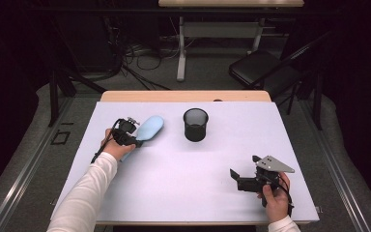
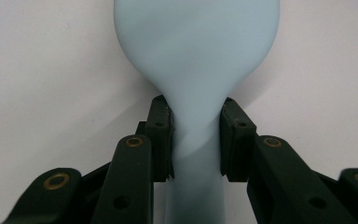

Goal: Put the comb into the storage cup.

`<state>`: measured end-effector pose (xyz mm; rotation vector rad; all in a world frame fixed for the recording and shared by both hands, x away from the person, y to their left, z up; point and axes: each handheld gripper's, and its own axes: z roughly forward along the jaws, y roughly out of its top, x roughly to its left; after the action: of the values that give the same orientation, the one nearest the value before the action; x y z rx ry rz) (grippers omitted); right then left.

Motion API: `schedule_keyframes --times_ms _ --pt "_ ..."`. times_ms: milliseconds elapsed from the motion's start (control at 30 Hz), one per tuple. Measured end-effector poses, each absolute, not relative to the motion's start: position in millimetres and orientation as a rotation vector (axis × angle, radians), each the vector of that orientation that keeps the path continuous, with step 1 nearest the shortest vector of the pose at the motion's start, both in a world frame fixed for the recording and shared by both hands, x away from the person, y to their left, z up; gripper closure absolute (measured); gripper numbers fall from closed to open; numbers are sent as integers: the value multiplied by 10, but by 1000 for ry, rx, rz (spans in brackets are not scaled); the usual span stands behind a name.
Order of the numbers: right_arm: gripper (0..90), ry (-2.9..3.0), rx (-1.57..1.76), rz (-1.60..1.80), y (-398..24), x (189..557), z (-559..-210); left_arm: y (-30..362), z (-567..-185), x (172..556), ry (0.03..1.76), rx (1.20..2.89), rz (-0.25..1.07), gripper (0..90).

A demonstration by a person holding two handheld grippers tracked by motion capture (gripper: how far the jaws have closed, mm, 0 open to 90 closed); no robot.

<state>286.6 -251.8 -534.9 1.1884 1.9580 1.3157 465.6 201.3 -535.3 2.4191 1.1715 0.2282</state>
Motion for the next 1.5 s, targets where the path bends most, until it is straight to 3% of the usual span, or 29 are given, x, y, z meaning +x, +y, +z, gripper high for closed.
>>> schedule_keyframes --times_ms 1500 --pt "1 1963 1193 1299 -2502 2876 -5361 2059 -4991 4461 1140 2202 271 694"
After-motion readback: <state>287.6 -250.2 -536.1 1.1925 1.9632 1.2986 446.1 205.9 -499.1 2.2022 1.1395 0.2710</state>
